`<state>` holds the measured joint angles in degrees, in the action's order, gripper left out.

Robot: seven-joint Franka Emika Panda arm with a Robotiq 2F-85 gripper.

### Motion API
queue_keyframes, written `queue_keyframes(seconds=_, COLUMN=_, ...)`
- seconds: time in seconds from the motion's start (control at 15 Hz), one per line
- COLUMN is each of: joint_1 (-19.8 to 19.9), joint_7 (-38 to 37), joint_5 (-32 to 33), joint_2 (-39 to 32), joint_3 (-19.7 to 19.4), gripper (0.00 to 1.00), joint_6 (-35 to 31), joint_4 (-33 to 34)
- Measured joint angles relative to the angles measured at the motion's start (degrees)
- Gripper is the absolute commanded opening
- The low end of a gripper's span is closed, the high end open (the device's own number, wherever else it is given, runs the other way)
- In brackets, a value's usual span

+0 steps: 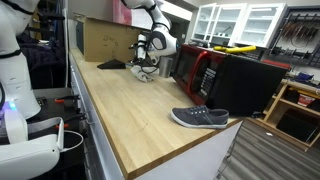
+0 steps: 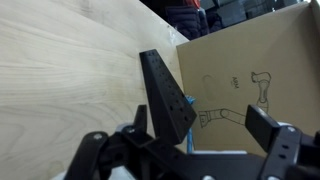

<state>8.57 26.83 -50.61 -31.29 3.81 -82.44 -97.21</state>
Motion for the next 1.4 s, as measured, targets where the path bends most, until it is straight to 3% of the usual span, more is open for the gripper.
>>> queue_keyframes(seconds=0.2, joint_1=-0.65, joint_7=-0.04, joint_5=-4.59, joint_2=0.93, joint_3=0.01, gripper=1.0, joint_6=-1.26, joint_4=1.04)
queue_keyframes(seconds=0.4, joint_1=-2.83, joint_7=1.48, joint_5=-7.83, joint_2=1.04, joint_3=0.05, gripper=1.0, joint_6=-8.02, joint_4=1.02)
queue_keyframes(seconds=0.8, joint_1=-7.01, joint_7=3.54, joint_5=-8.06, joint_2=0.69, joint_3=0.09, gripper=1.0, joint_6=-18.71, joint_4=0.71)
queue_keyframes(seconds=1.4, joint_1=-3.6, joint_7=3.61, joint_5=-3.01, joint_2=-3.68, joint_3=-2.3, gripper=1.0, joint_6=-21.06, joint_4=0.7)
